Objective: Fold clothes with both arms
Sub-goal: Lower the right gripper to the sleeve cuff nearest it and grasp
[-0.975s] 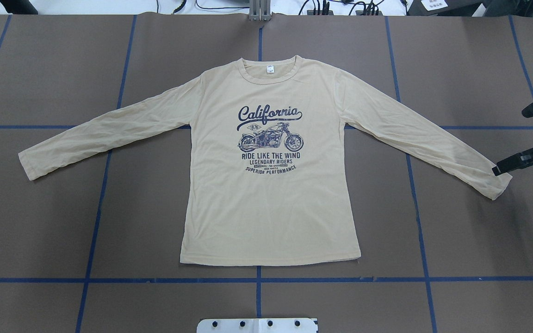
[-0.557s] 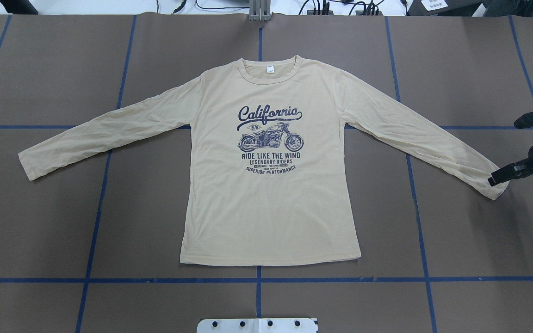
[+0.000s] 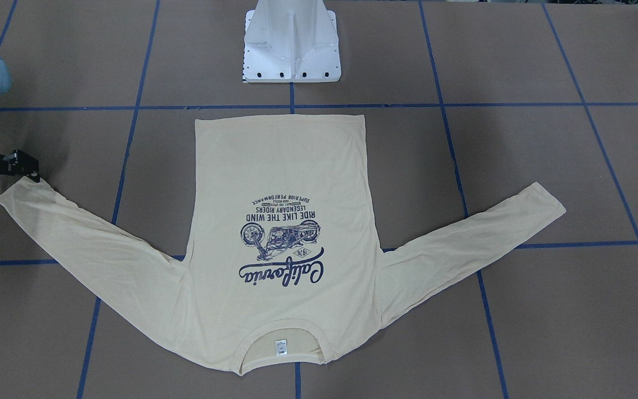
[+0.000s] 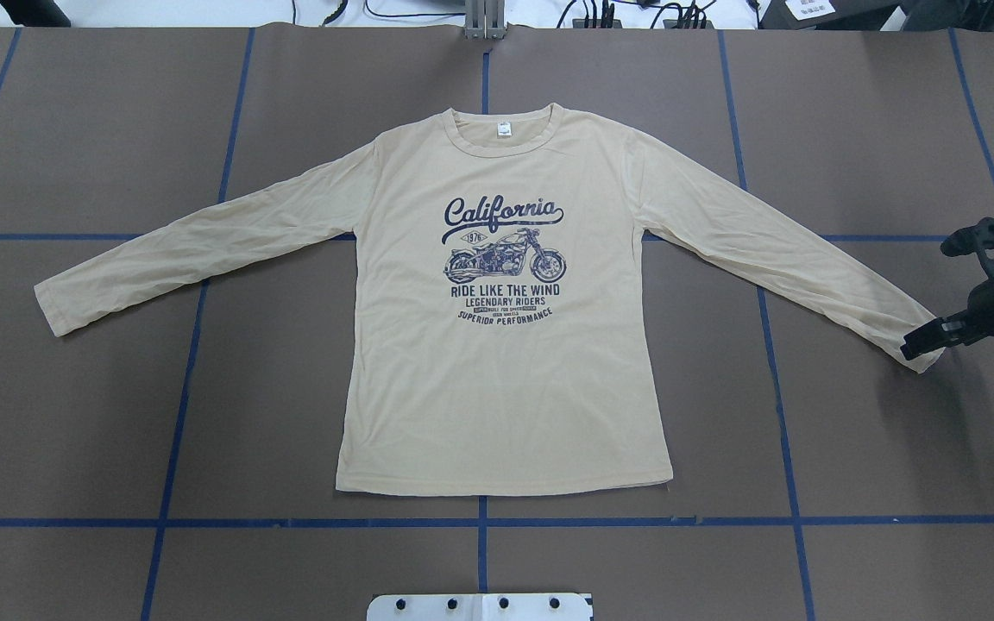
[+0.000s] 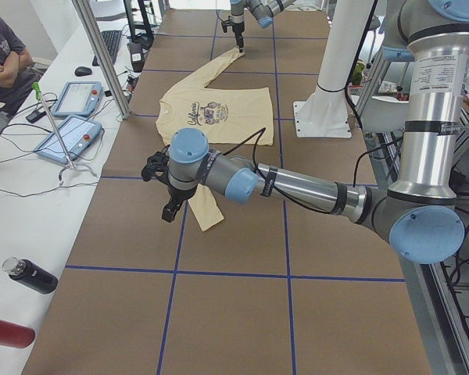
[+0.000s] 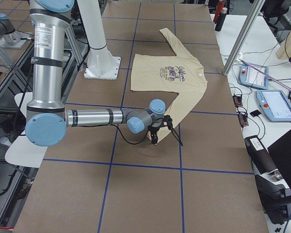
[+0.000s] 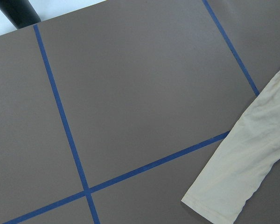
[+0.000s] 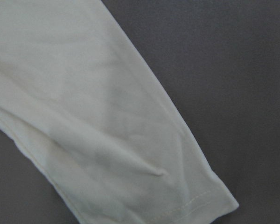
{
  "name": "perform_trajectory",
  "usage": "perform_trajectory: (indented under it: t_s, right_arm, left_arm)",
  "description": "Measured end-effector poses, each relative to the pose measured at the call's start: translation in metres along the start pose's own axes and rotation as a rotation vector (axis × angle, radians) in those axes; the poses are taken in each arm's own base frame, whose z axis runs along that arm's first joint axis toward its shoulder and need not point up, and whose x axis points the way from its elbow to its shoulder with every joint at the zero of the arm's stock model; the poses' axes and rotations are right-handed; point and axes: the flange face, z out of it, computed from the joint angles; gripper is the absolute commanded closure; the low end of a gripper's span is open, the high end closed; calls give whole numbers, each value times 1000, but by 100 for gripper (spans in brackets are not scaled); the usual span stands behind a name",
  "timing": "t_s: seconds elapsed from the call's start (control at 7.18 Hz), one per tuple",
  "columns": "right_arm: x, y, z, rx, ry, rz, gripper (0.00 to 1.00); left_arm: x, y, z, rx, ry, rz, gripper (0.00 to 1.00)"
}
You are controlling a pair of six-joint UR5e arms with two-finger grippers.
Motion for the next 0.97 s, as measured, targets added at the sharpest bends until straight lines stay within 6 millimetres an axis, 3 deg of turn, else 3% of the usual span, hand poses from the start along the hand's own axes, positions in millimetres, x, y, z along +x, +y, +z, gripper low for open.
perform_trajectory:
  t_s: [0.28,0.7,0.97]
  right_arm:
    - [2,0,4,-8,6,5,35]
    - [4,0,7,-16,9,10,86]
    - [2,-1,6,-15,6,7,97]
  left_arm:
    - [2,1,0,-2,22,-3,1]
    - [4,2,-3,2,28,-1,1]
    - [6,2,-4,5,29,1,1]
